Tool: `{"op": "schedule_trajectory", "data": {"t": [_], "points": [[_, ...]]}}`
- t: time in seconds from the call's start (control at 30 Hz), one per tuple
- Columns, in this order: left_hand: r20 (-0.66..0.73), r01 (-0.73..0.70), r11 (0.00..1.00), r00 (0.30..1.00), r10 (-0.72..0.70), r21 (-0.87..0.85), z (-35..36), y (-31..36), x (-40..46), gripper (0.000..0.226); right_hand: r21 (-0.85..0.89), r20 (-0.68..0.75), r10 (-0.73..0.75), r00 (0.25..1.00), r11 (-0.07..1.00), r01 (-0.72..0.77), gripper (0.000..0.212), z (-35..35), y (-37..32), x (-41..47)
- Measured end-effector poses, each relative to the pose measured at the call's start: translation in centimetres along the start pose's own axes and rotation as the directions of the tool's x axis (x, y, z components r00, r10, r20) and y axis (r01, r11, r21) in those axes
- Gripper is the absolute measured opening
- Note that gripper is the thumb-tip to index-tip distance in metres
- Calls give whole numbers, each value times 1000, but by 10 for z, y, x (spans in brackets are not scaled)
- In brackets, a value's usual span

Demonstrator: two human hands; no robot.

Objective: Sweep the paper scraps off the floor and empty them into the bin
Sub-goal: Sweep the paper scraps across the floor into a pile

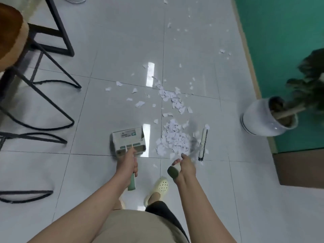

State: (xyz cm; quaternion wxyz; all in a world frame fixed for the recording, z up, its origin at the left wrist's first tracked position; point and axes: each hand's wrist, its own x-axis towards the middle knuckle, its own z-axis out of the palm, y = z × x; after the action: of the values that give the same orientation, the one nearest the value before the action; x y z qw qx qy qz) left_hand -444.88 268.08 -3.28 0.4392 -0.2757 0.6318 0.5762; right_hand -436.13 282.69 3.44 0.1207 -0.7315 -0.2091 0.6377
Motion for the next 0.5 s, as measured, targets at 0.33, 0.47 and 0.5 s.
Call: {"op": "schedule_trajectory", "data": {"t": [0.33, 0.47, 0.5], "points": [[4, -14, 983, 1000, 13, 186, -8, 2, 4, 17, 580, 5, 293, 956, 778, -242, 16, -37, 21, 15], [-12, -5, 980, 1000, 7, 198, -7, 11, 7, 19, 643, 173, 330, 928, 676, -361, 26, -38, 28, 16], [-19, -4, 980, 1000, 8, 201, -7, 11, 8, 20, 631, 215, 334, 918, 669, -392, 29, -33, 32, 22]]}}
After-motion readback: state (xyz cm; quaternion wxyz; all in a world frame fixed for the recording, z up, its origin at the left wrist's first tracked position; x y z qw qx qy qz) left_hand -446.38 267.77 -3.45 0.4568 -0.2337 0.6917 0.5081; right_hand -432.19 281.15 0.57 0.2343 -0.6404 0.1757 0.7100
